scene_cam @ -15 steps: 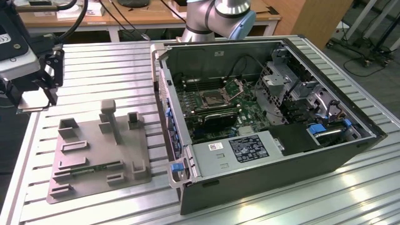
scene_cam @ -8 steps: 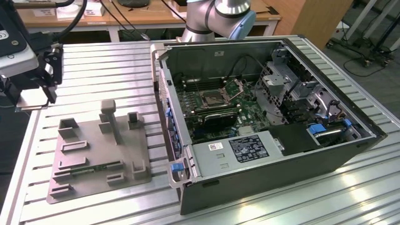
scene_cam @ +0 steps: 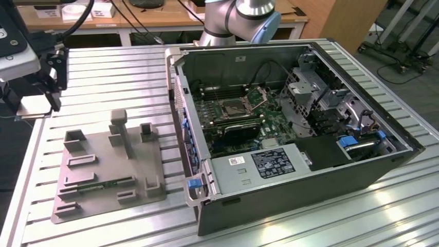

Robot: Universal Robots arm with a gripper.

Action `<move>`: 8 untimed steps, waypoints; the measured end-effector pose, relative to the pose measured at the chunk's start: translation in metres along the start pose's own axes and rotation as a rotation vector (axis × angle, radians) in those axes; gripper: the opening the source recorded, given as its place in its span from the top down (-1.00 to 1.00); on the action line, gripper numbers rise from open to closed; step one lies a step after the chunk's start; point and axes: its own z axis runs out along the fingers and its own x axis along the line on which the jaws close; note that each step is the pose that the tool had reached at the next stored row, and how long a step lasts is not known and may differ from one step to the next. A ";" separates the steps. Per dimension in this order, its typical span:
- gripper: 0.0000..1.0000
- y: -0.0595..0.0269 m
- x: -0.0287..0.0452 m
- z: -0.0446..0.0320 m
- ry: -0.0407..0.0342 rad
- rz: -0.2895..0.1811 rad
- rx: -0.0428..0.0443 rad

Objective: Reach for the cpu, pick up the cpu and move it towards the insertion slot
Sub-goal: 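Pick up the cpu and move it towards the insertion slot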

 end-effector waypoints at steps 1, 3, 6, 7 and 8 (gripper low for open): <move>-0.09 0.0000 0.0000 -0.0006 0.0002 0.000 0.0000; -0.09 0.0001 -0.0001 -0.0018 0.0006 0.000 0.0000; -0.09 0.0001 -0.0001 -0.0035 0.0011 0.000 0.0000; -0.09 0.0001 -0.0002 -0.0041 0.0014 0.000 0.0000; -0.09 0.0002 -0.0002 -0.0047 0.0014 0.000 0.0000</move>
